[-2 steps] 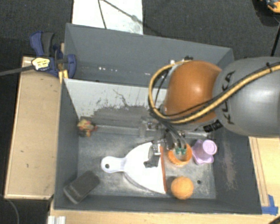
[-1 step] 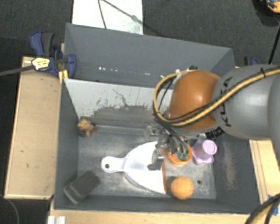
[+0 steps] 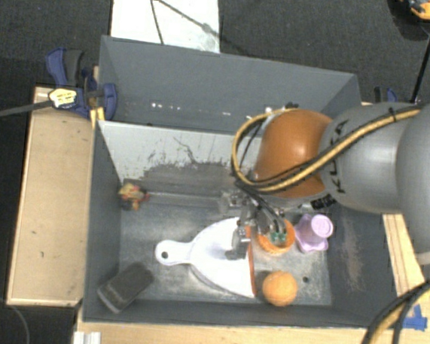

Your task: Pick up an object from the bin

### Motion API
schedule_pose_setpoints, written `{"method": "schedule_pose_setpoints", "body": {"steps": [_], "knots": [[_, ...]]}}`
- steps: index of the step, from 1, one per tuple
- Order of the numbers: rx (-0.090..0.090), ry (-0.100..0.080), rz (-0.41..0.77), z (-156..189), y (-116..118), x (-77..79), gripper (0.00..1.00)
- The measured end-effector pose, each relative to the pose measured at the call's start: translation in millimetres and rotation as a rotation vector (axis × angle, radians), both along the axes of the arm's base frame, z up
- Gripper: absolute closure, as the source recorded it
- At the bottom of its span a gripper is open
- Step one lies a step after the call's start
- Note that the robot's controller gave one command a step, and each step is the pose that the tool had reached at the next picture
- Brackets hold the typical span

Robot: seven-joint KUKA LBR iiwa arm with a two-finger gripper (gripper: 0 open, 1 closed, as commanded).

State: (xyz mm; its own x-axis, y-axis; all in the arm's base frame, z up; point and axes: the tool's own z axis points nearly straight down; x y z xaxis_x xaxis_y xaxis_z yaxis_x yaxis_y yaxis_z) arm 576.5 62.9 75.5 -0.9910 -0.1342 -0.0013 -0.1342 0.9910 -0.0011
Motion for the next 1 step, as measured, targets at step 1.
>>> {"method": "schedule_pose_setpoints", "body": {"steps": [1], "knots": [[0.001, 0.000, 0.541, -4.0, 31.9, -10.4, 1.00]]}}
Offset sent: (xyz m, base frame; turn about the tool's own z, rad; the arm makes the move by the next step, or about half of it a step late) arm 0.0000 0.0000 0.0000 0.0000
